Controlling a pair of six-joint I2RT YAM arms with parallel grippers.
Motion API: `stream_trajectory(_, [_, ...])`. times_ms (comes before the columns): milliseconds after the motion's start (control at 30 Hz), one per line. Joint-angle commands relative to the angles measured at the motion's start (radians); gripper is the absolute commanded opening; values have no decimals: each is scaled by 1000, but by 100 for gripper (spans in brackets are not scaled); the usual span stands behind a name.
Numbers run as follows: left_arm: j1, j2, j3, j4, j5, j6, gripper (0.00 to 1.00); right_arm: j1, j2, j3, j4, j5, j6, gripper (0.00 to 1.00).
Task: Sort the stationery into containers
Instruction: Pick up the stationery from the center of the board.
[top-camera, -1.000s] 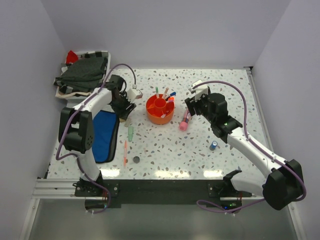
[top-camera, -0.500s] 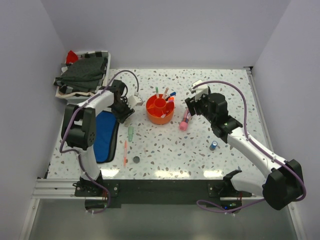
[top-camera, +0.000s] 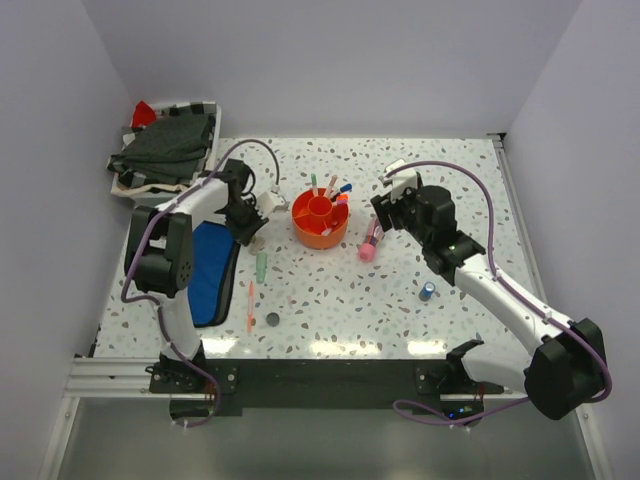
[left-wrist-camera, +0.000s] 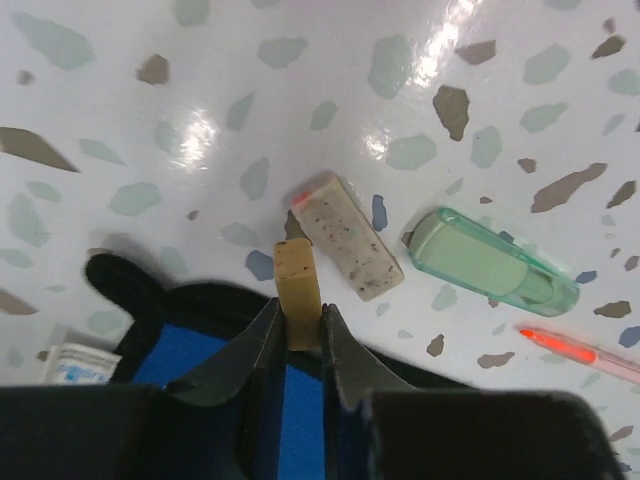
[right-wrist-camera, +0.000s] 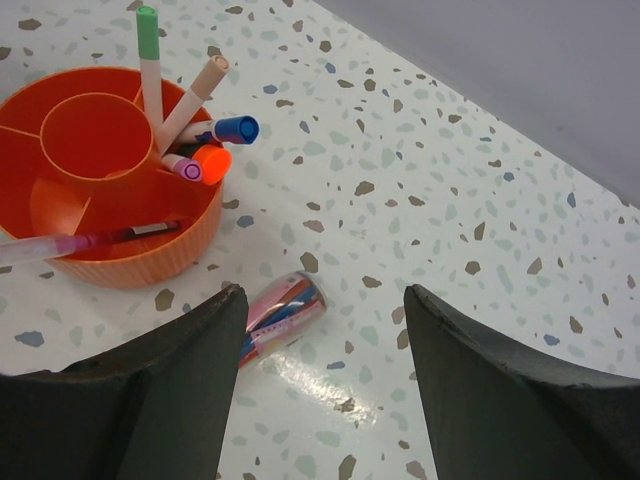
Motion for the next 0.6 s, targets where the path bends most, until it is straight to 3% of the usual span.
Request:
stream_trajectory(0, [-2,-111,197,-110,93,-20,14,-9,12,19,28,1,-21,68])
stream_trajectory(200, [-2,-108,342,-134,149,-77,14,-7,42,37,31,-6,-27,68])
stream_trajectory(400, [-33,-54,466,-55,439,-97,15,-9,82,76,33,-4,-38,68])
stream_trajectory(567, [-65,-19,484,-13,555,-92,15,-10,85,88,31,8,-46,68])
